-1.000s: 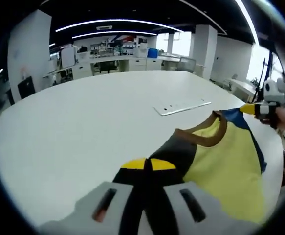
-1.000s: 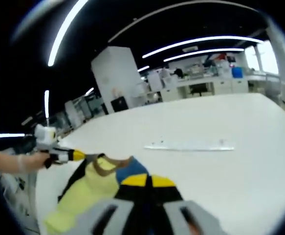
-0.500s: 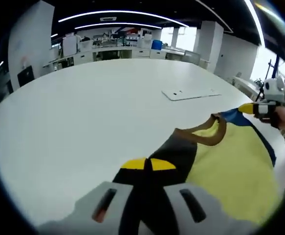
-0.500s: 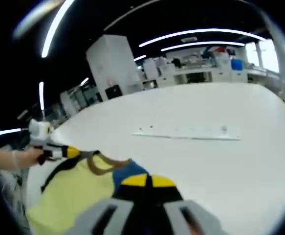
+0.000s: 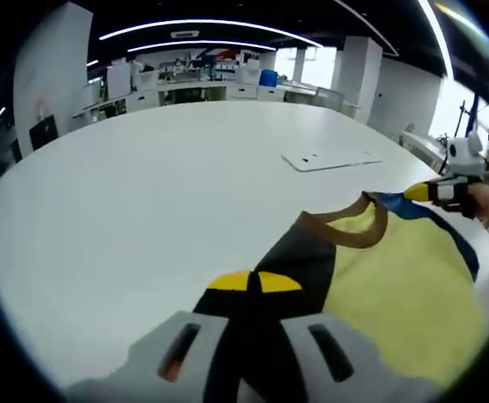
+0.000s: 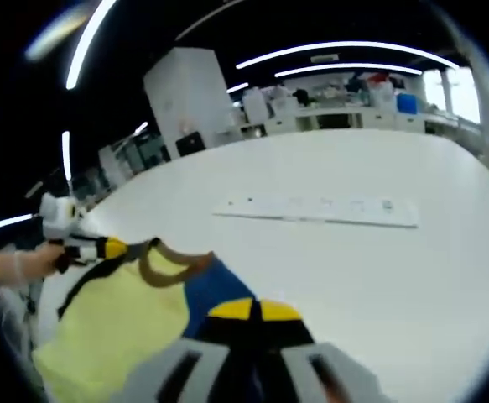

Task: Fold the garment on the visible template until the final outline fits inside the template.

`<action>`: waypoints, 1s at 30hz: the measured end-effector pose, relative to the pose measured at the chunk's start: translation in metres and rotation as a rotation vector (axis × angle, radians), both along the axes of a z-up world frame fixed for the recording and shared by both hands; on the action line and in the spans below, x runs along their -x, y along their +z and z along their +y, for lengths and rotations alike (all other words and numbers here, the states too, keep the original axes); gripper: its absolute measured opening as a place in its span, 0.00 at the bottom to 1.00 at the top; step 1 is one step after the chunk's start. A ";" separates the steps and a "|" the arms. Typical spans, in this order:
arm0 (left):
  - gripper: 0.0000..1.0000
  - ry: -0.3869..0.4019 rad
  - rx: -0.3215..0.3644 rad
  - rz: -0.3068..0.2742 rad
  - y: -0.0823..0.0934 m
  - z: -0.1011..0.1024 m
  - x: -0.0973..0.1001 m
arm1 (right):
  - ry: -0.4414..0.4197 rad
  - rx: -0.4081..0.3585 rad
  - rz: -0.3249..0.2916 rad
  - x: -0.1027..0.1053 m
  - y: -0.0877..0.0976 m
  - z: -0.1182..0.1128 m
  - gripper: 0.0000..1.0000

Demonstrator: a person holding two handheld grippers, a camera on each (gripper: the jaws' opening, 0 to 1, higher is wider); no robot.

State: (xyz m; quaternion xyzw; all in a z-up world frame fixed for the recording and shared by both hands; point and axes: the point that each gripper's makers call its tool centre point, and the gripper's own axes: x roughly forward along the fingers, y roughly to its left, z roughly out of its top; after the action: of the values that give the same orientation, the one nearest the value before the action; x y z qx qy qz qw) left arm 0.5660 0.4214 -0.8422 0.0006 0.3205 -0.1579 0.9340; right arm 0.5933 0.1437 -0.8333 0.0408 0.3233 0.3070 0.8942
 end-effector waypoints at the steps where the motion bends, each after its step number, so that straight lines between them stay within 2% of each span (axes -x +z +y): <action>1: 0.00 -0.002 0.002 0.000 0.000 0.000 -0.001 | 0.004 0.008 0.003 0.001 -0.002 0.000 0.00; 10: 0.00 -0.016 -0.015 -0.006 0.000 0.000 -0.002 | 0.007 0.029 0.014 0.000 -0.008 -0.001 0.00; 15: 0.00 -0.027 -0.029 -0.010 0.000 -0.001 0.000 | 0.004 0.028 0.027 -0.001 -0.008 -0.002 0.00; 20: 0.00 -0.042 -0.031 -0.014 0.002 0.001 0.001 | 0.012 0.035 0.008 0.000 -0.001 -0.005 0.00; 23: 0.09 -0.053 -0.029 -0.023 0.008 -0.002 0.006 | 0.024 0.026 -0.014 -0.001 0.009 -0.007 0.05; 25: 0.16 -0.060 -0.031 -0.030 0.009 -0.001 0.008 | 0.035 0.008 -0.025 0.000 0.016 -0.006 0.13; 30: 0.37 -0.089 -0.010 -0.050 0.024 -0.003 0.011 | 0.051 -0.011 -0.055 0.008 0.028 -0.003 0.32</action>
State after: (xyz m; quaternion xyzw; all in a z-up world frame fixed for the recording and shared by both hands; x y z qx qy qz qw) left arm 0.5546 0.4187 -0.8178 0.0234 0.2972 -0.1977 0.9338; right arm 0.5849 0.1408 -0.8051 0.0288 0.2979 0.3325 0.8944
